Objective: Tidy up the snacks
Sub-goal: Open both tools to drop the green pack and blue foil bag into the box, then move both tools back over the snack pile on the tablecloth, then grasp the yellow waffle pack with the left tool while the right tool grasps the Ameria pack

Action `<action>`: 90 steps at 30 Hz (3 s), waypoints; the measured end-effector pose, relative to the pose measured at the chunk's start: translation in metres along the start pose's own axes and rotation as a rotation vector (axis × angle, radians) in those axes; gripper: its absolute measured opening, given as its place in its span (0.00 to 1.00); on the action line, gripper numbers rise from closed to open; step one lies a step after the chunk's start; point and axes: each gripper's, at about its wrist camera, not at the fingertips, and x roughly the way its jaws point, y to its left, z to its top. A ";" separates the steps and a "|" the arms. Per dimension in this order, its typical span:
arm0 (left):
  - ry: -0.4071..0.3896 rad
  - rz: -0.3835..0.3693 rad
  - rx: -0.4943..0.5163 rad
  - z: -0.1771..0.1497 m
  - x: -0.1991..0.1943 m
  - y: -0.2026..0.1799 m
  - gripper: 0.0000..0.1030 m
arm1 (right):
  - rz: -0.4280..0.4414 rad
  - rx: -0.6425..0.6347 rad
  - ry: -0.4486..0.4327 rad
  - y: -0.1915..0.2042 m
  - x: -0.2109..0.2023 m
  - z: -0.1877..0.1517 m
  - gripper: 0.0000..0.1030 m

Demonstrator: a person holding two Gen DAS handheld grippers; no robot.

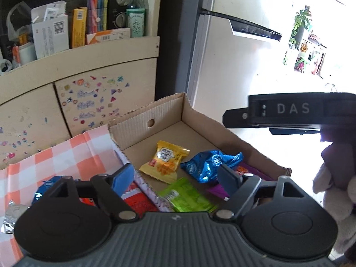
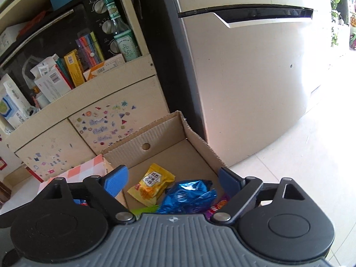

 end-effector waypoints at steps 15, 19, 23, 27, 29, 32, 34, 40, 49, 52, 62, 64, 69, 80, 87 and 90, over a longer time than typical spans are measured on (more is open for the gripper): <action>0.080 0.169 -0.068 -0.034 -0.046 0.116 0.80 | 0.126 -0.243 0.076 0.071 0.013 -0.028 0.93; 0.089 0.209 -0.100 -0.046 -0.055 0.143 0.80 | 0.165 -0.291 0.115 0.086 0.019 -0.041 0.93; 0.097 0.220 -0.113 -0.058 -0.059 0.160 0.80 | 0.222 -0.330 0.155 0.102 0.025 -0.054 0.93; 0.125 0.183 -0.085 -0.076 -0.056 0.158 0.80 | 0.263 -0.330 0.215 0.113 0.035 -0.065 0.92; 0.137 0.164 -0.045 -0.084 -0.051 0.151 0.80 | 0.273 -0.334 0.237 0.118 0.039 -0.070 0.90; 0.152 0.150 0.070 -0.094 -0.044 0.135 0.80 | 0.299 -0.303 0.284 0.122 0.047 -0.076 0.88; 0.151 0.155 0.181 -0.100 -0.041 0.122 0.80 | 0.314 -0.273 0.321 0.125 0.053 -0.081 0.87; 0.187 0.130 0.321 -0.114 -0.024 0.110 0.80 | 0.292 -0.194 0.402 0.129 0.072 -0.091 0.85; 0.167 0.151 0.336 -0.122 -0.009 0.119 0.73 | 0.244 -0.122 0.435 0.138 0.097 -0.093 0.85; 0.153 0.140 0.304 -0.122 -0.011 0.123 0.65 | 0.214 -0.137 0.441 0.144 0.105 -0.097 0.84; 0.175 0.087 0.104 -0.126 -0.032 0.158 0.37 | 0.152 -0.247 0.417 0.143 0.111 -0.104 0.62; 0.179 0.086 0.105 -0.130 -0.036 0.160 0.37 | 0.157 -0.261 0.423 0.142 0.109 -0.105 0.46; 0.172 0.075 0.039 -0.134 -0.046 0.166 0.38 | 0.209 -0.388 0.436 0.148 0.095 -0.115 0.33; 0.197 -0.014 0.103 -0.142 -0.051 0.134 0.61 | 0.207 -0.430 0.455 0.131 0.083 -0.122 0.26; 0.254 -0.114 0.076 -0.151 -0.052 0.120 0.69 | 0.212 -0.384 0.438 0.129 0.082 -0.119 0.49; 0.258 -0.111 0.001 -0.156 -0.055 0.122 0.78 | 0.207 -0.388 0.439 0.131 0.085 -0.119 0.55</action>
